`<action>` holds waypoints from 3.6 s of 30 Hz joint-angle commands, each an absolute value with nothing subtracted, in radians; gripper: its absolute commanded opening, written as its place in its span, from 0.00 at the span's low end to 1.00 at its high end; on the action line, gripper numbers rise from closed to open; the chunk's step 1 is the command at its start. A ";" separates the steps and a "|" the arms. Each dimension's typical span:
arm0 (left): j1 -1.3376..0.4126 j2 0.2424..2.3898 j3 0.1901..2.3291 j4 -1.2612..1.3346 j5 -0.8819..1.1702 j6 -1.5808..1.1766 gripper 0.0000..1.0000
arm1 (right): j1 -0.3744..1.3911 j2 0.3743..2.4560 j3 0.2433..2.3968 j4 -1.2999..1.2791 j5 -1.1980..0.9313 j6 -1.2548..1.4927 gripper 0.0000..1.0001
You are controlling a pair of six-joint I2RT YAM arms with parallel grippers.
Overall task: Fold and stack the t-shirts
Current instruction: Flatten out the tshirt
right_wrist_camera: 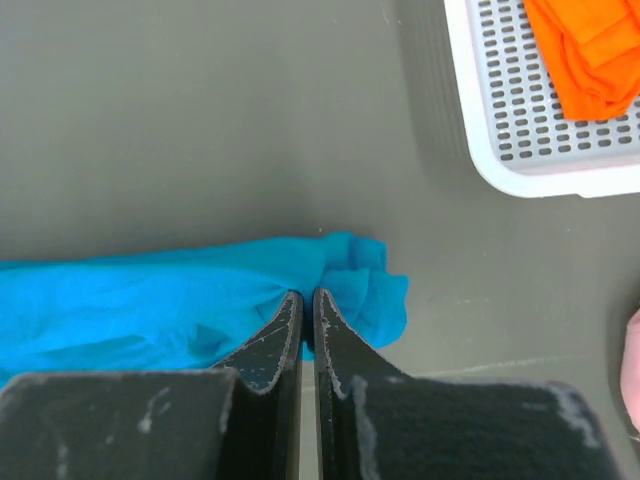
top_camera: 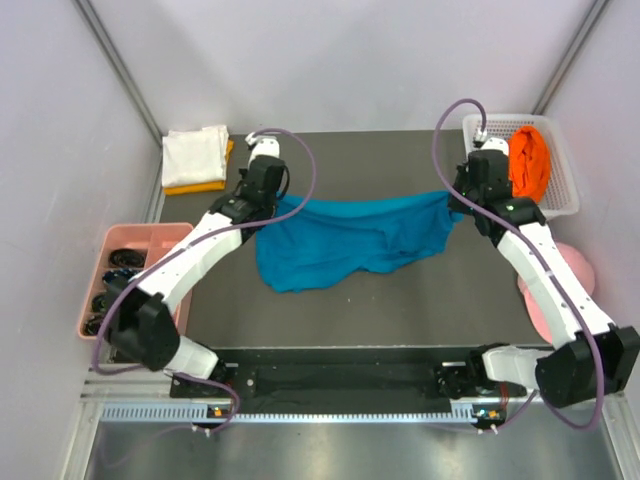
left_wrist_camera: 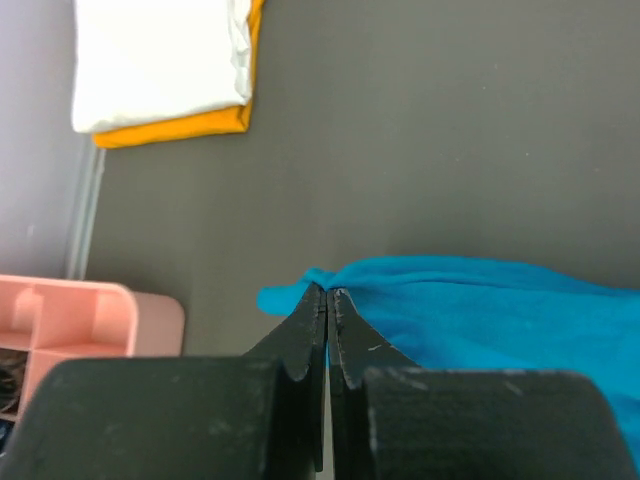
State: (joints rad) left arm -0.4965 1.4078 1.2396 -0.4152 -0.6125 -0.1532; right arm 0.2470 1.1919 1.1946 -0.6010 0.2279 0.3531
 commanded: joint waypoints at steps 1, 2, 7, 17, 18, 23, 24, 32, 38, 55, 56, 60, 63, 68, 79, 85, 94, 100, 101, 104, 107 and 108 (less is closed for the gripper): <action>-0.466 1.547 1.281 -0.247 -0.650 -0.181 0.00 | 0.252 1.282 1.201 -0.466 0.305 0.385 0.00; -0.451 1.575 1.305 -0.235 -0.660 -0.181 0.00 | 0.250 1.302 1.209 -0.447 0.308 0.390 0.00; -0.388 1.730 1.380 -0.204 -0.646 -0.195 0.00 | 0.235 1.455 1.249 -0.402 0.316 0.399 0.00; -0.273 1.885 1.494 -0.127 -0.575 -0.175 0.00 | 0.203 1.595 1.311 -0.347 0.365 0.407 0.00; -0.272 1.916 1.509 -0.118 -0.572 -0.170 0.00 | 0.195 1.611 1.316 -0.347 0.374 0.410 0.00; -0.268 2.008 1.606 -0.089 -0.560 -0.144 0.00 | 0.184 1.646 1.335 -0.333 0.373 0.408 0.00; -0.270 2.035 1.618 -0.086 -0.563 -0.144 0.00 | 0.184 1.655 1.336 -0.333 0.373 0.408 0.00; -0.264 2.126 1.724 -0.089 -0.665 -0.127 0.99 | 0.175 1.671 1.322 -0.327 0.373 0.391 0.00; -0.250 1.972 1.683 -0.242 -0.588 -0.219 0.99 | 0.175 1.680 1.315 -0.316 0.351 0.390 0.00; -0.321 1.574 0.973 -0.111 -0.278 -0.471 0.74 | 0.175 1.681 1.278 -0.321 0.290 0.405 0.00; -0.319 1.575 0.950 -0.101 -0.279 -0.471 0.73 | 0.175 1.681 1.270 -0.319 0.291 0.406 0.00; -0.321 1.600 0.914 -0.048 -0.279 -0.472 0.68 | 0.175 1.686 1.266 -0.321 0.288 0.407 0.00; -0.321 1.634 0.922 -0.032 -0.273 -0.474 0.64 | 0.175 1.689 1.267 -0.322 0.288 0.406 0.00; -0.319 1.670 0.949 -0.031 -0.302 -0.457 0.58 | 0.175 1.695 1.269 -0.328 0.295 0.399 0.00; -0.293 1.707 0.973 -0.032 -0.353 -0.440 0.56 | 0.173 1.712 1.276 -0.333 0.288 0.394 0.00; -0.279 1.715 0.979 -0.028 -0.328 -0.442 0.54 | 0.175 1.718 1.279 -0.337 0.287 0.394 0.00; -0.276 1.730 0.986 -0.025 -0.293 -0.456 0.47 | 0.175 1.721 1.287 -0.341 0.293 0.390 0.00; -0.276 1.735 0.985 -0.035 -0.295 -0.456 0.45 | 0.175 1.721 1.289 -0.345 0.296 0.388 0.00; -0.278 1.736 0.983 -0.034 -0.295 -0.456 0.45 | 0.175 1.721 1.289 -0.348 0.296 0.390 0.00; -0.276 1.743 0.980 -0.032 -0.298 -0.457 0.43 | 0.175 1.723 1.292 -0.347 0.296 0.388 0.00; -0.276 1.749 0.982 -0.029 -0.298 -0.457 0.37 | 0.175 1.721 1.292 -0.351 0.296 0.387 0.00; -0.276 1.750 0.983 -0.031 -0.296 -0.459 0.36 | 0.175 1.723 1.292 -0.351 0.296 0.387 0.00</action>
State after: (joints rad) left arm -0.2790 1.7332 0.9527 -0.0597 -0.2996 -0.4477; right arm 0.1802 1.7164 1.2675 -0.3527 0.2863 0.3939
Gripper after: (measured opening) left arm 0.382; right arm 0.020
